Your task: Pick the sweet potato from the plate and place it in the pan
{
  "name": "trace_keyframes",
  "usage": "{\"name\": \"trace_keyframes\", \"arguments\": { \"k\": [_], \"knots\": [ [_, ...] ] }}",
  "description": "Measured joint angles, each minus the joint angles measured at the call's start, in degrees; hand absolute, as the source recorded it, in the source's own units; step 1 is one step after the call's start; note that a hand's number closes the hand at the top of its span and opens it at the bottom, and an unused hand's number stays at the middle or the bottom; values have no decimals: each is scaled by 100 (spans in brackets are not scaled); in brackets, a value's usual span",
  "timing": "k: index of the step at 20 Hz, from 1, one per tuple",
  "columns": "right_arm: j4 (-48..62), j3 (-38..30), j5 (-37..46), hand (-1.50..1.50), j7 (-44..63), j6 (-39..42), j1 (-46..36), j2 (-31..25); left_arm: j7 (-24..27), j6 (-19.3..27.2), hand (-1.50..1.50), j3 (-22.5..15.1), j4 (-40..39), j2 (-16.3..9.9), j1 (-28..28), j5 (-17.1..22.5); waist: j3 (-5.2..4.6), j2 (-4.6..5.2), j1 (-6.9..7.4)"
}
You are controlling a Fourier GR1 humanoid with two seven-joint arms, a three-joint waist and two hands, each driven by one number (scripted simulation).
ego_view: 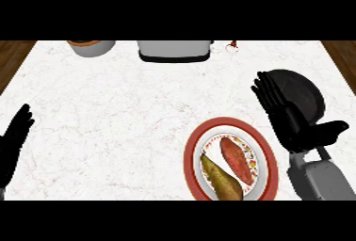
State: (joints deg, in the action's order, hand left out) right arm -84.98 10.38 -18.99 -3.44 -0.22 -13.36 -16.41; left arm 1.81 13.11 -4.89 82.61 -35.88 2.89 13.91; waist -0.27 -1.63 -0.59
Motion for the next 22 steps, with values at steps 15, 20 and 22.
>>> {"name": "trace_keyframes", "arguments": {
  "k": [15,20,22],
  "knots": [
    [883,-285,456,-150,-2204,3522,-897,-1752,-663,93,0,-229,508,1145,-1080,708,47,214,104],
    [1368,-276,1485,-150,-3123,3365,-1177,-2382,-860,123,0,-278,529,1248,-1310,696,47,221,178],
    [1468,-182,1759,-150,-3321,3248,-1390,-2500,-940,130,0,-265,473,1280,-1416,692,43,217,183]
  ]
}}
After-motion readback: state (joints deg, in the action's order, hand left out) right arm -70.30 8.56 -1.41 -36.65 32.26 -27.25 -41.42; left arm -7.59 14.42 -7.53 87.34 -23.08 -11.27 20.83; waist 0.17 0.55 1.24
